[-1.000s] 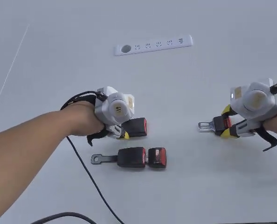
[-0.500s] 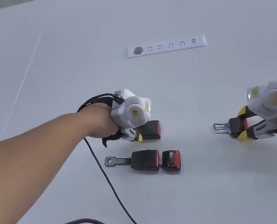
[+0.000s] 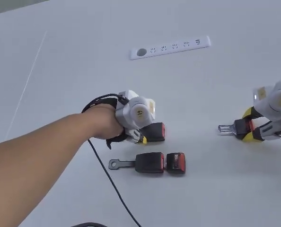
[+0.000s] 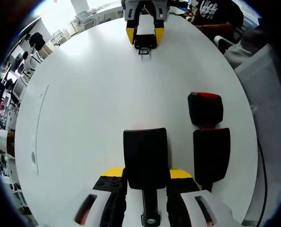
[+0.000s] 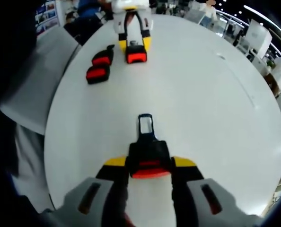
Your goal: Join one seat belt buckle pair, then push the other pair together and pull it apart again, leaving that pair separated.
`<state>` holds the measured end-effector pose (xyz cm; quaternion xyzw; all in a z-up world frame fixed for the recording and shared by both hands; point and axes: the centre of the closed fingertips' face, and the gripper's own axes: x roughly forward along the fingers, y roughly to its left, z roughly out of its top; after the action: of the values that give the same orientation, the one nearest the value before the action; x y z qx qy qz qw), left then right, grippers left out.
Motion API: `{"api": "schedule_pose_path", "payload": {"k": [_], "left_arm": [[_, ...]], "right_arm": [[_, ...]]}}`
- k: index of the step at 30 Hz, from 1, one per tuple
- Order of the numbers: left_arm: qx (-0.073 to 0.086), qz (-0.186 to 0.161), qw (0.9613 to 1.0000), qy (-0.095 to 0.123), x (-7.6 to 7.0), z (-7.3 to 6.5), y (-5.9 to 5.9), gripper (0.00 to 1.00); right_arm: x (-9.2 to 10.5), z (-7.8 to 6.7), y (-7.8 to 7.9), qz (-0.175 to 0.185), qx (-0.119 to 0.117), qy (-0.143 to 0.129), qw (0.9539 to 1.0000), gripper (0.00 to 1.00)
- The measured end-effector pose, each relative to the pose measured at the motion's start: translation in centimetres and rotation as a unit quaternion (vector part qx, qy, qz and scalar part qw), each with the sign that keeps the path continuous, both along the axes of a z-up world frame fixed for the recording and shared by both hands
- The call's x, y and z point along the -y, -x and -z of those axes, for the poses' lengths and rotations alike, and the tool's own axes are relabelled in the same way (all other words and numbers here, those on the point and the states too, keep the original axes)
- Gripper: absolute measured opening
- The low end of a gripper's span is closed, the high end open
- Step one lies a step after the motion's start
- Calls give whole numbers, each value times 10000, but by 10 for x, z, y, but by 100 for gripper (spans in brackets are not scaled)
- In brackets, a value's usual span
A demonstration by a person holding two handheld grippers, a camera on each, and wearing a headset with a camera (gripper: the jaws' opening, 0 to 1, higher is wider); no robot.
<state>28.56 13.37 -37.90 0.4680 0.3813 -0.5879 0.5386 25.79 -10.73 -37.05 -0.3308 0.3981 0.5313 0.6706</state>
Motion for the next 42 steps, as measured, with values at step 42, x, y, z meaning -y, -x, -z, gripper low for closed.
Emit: {"api": "schedule_pose_path", "payload": {"k": [42], "left_arm": [[-49, -64, 10000, 20, -1, -4, 0, 33]], "right_arm": [[-24, -3, -4, -58, 15, -87, 9999, 35]]}}
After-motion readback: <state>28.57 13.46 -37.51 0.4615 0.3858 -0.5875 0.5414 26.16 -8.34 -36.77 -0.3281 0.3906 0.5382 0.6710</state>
